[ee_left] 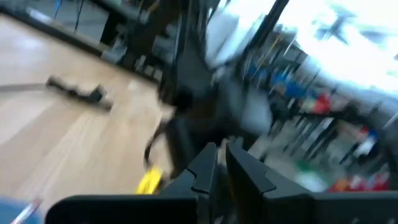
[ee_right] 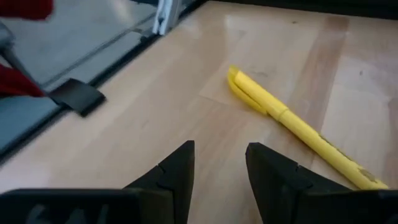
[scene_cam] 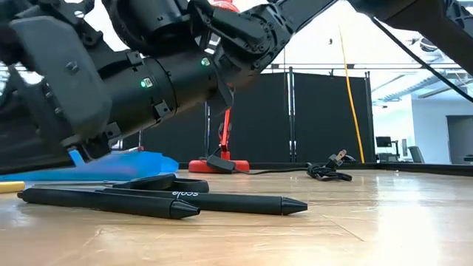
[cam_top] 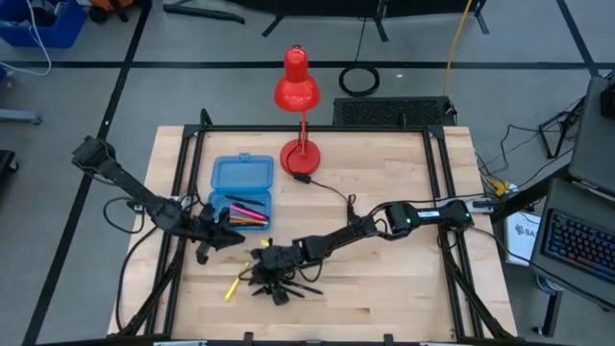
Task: Pick & place school supplies into a supply box
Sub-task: Put the yellow pen into the blue supply box
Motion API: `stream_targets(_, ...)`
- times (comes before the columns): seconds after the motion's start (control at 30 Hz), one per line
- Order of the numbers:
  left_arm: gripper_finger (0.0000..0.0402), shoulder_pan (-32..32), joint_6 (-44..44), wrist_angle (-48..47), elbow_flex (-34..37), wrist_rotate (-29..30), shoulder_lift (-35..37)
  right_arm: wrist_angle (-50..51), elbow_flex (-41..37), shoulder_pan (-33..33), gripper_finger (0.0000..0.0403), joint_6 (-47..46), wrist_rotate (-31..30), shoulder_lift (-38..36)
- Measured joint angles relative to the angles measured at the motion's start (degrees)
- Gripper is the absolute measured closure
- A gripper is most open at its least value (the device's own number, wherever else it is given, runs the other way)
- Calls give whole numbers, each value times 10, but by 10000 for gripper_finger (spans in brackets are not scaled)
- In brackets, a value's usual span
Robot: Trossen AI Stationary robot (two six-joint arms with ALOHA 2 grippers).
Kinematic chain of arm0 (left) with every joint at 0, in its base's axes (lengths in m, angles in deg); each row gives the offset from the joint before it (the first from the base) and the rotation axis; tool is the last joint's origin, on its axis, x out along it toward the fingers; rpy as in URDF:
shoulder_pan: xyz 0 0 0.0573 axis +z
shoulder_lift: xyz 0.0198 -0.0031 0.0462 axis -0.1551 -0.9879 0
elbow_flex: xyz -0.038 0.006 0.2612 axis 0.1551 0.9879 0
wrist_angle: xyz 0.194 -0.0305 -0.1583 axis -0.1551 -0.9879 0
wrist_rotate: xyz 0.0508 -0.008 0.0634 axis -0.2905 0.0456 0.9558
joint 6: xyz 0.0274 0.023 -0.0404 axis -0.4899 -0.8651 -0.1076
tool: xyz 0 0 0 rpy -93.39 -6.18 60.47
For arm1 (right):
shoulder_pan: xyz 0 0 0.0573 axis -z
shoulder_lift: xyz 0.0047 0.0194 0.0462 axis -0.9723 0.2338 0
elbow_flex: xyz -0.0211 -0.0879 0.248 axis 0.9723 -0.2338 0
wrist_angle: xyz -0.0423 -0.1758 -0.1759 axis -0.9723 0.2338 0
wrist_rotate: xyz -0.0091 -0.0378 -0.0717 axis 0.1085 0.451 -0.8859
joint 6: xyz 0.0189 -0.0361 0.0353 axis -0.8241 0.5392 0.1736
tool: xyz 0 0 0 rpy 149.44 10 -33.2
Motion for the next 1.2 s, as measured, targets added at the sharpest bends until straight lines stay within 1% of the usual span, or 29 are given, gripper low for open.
stream_targets(0.07, 364, 0, 3, 49, 0, 5, 0, 1, 0, -8, 271, 8, -18, 0)
stream_targets(0.13, 364, -1, 1, 76, -1, 15, 0, 2, 0, -12, 271, 11, -22, 0)
stream_targets(0.2, 364, -8, 3, 66, -9, 29, 0, 10, 0, -14, 271, 11, -26, 0)
stream_targets(0.23, 365, -14, 19, 52, -15, 42, 0, 21, 0, -14, 271, 11, -26, 0)
stream_targets(0.3, 369, -26, 58, 6, -29, 66, 0, 42, 0, -14, 271, 8, -27, -1)
stream_targets(0.37, 381, -43, 89, -63, -50, 90, 0, 69, -2, -14, 271, 6, -25, -10)
stream_targets(0.43, 395, -66, 122, -137, -76, 117, 0, 70, -10, -14, 271, 7, -14, -17)
stream_targets(0.57, 392, -115, 153, -246, -137, 187, -4, 70, -38, -21, 271, 14, -14, -41)
stream_targets(0.63, 392, -136, 173, -290, -162, 198, -7, 70, -55, -23, 271, 16, -15, -55)
stream_targets(0.7, 397, -154, 215, -331, -182, 198, -20, 68, -76, -25, 271, 16, -17, -73)
stream_targets(0.8, 397, -184, 300, -367, -199, 207, -59, 66, -118, -25, 271, 8, -40, -105)
stream_targets(0.87, 395, -200, 360, -371, -204, 220, -99, 45, -154, -25, 271, 6, -51, -126)
stream_targets(0.93, 397, -214, 415, -373, -211, 218, -143, 21, -199, -24, 271, 6, -66, -155)
stream_targets(1.0, 398, -227, 459, -372, -224, 221, -187, -28, -245, -24, 271, 4, -76, -183)
stream_targets(1.1, 396, -241, 505, -374, -252, 221, -249, -108, -320, -24, 271, -4, -75, -226)
stream_targets(1.2, 397, -243, 539, -412, -291, 216, -305, -174, -388, -24, 271, -17, -75, -261)
